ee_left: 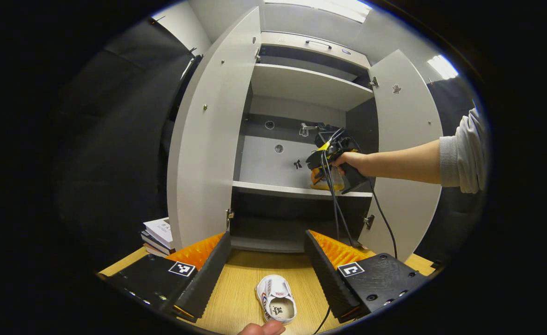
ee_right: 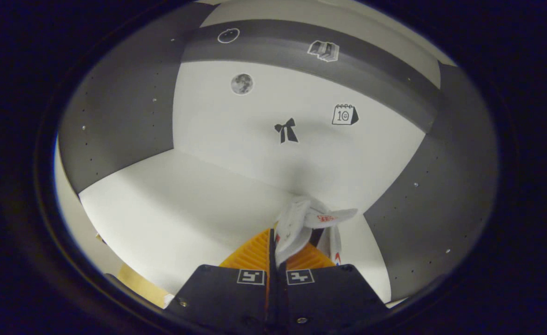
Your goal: Grab one shoe with the right hand and put it into the shoe cabinet, grab the other shoe with the left hand and put it into the shoe cabinet; then close the right door with the right hand and the left door with the left hand.
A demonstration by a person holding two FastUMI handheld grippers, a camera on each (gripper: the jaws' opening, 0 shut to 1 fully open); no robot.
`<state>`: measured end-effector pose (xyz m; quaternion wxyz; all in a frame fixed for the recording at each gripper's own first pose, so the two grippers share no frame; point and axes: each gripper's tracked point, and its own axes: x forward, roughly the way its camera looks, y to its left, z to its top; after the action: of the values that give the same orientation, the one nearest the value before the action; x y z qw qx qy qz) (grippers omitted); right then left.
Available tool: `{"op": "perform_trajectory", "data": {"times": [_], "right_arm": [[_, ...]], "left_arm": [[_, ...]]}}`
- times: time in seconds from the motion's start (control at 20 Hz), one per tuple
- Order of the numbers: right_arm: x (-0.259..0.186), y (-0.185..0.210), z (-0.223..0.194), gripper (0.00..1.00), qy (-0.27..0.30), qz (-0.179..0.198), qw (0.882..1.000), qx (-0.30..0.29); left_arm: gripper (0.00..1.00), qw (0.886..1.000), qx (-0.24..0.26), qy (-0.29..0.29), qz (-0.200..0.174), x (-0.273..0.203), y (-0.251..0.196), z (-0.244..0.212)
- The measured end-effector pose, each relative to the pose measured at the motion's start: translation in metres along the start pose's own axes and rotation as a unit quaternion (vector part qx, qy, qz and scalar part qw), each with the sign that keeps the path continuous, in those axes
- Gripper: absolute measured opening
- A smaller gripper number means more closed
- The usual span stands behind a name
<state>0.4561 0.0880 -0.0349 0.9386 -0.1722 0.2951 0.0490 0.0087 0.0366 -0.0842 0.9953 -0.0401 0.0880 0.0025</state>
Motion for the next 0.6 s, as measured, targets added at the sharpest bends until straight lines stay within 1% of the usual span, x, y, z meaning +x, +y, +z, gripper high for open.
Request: {"op": "perform_trajectory", "data": {"times": [0.1, 0.25, 0.3, 0.4, 0.45, 0.5, 0.55, 0.6], "right_arm": [[0.002, 0.002, -0.002, 0.04, 0.011, 0.001, 1.000, -0.003], [0.002, 0.002, -0.003, 0.05, 0.024, -0.014, 0.999, -0.021], [0.001, 0.001, -0.002, 0.07, 0.025, -0.018, 0.999, -0.024], [-0.003, 0.002, -0.002, 0.09, 0.022, -0.012, 0.999, -0.023], [-0.009, 0.001, -0.001, 0.10, 0.021, -0.013, 0.999, -0.024], [-0.016, -0.001, 0.001, 0.13, 0.017, -0.016, 0.999, -0.024], [-0.023, -0.001, 0.002, 0.13, 0.013, -0.014, 1.000, -0.025], [-0.032, 0.000, 0.004, 0.17, 0.006, -0.008, 1.000, -0.022]], "left_arm": [[0.95, 1.000, -0.001, 0.002, 0.002, 0.000, 0.002, -0.001], [0.95, 1.000, 0.001, -0.002, 0.007, -0.002, 0.006, 0.001], [0.95, 1.000, -0.001, -0.004, 0.008, -0.003, 0.008, 0.002], [0.95, 1.000, -0.005, -0.004, 0.011, -0.005, 0.011, 0.001], [0.95, 1.000, -0.007, -0.003, 0.014, -0.005, 0.012, 0.001], [0.95, 1.000, -0.007, -0.003, 0.015, -0.006, 0.013, 0.001], [0.95, 1.000, -0.006, -0.002, 0.014, -0.007, 0.013, 0.001], [0.95, 1.000, -0.005, -0.004, 0.014, -0.007, 0.013, 0.000]]}}
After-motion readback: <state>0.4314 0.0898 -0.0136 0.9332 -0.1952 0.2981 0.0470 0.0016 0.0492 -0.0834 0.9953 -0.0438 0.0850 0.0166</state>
